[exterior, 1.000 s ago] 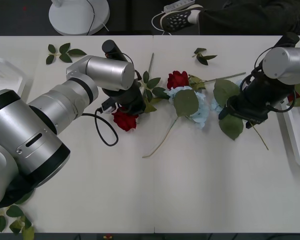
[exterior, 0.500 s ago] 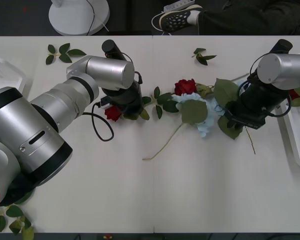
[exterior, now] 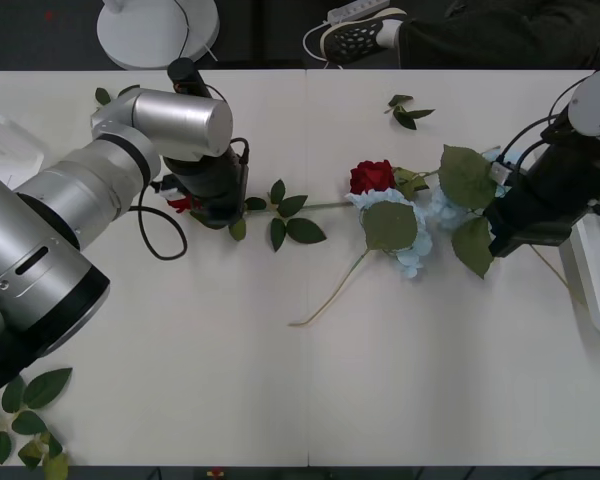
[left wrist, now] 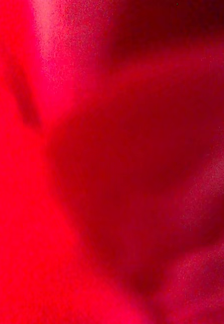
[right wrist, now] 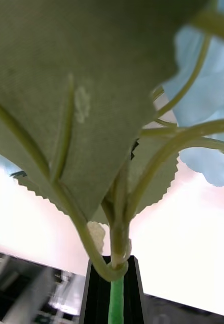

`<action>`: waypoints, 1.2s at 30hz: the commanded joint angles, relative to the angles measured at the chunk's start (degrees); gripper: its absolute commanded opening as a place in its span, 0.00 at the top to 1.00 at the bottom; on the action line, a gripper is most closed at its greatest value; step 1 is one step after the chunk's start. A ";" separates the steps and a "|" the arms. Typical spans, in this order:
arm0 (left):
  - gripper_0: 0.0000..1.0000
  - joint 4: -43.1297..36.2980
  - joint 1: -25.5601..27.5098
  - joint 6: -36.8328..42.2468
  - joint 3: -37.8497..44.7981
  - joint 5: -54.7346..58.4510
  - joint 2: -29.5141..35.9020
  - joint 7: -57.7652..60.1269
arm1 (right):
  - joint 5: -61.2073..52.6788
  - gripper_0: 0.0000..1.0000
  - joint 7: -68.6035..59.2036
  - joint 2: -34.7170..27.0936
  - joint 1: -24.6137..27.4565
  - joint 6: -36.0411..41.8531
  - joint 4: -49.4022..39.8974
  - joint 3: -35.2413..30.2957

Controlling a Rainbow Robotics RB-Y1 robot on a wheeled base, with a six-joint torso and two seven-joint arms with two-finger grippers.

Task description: Place the red flowers into the right box and the blue flowers into the left box. If a person shows an open palm, hand one flower to the person first, then continue sorting.

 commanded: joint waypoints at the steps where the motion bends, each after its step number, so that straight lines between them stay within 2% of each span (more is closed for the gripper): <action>1: 1.00 -7.09 -0.50 3.01 4.23 -1.50 7.95 -5.52 | -4.00 1.00 12.01 -10.42 -2.71 0.93 -7.73 0.02; 5: 1.00 -16.23 -0.67 6.70 7.31 -0.53 11.55 -13.61 | -9.28 1.00 20.80 -16.66 -2.62 0.84 -11.34 -1.03; 9: 1.00 -26.34 -0.67 12.15 7.75 0.87 14.28 -23.89 | -17.01 1.00 31.79 -19.65 -1.13 0.23 -12.74 -4.81; 11: 1.00 -33.72 -0.32 15.67 7.92 1.58 15.95 -32.06 | -22.55 1.00 37.32 -19.91 1.95 -1.18 -14.15 -10.26; 14: 1.00 -43.56 0.12 18.83 8.28 2.10 17.70 -38.30 | -28.26 1.00 41.01 -19.38 7.04 -4.70 -17.58 -17.47; 21: 1.00 -60.79 2.67 22.79 12.14 1.84 18.32 -51.66 | -38.11 1.00 43.56 -19.12 19.79 -12.96 -26.81 -29.86; 27: 1.00 -73.53 9.43 19.27 20.84 2.98 14.72 -54.12 | -38.63 1.00 43.56 -19.03 26.56 -13.48 -31.11 -36.19; 31: 1.00 -82.76 14.18 13.82 21.64 3.25 14.19 -54.65 | -39.51 1.00 43.74 -19.03 27.79 -13.48 -31.90 -36.71; 36: 1.00 -89.00 17.26 11.27 21.90 0.43 11.03 -54.21 | -39.42 1.00 43.39 -19.03 27.87 -13.75 -31.82 -36.71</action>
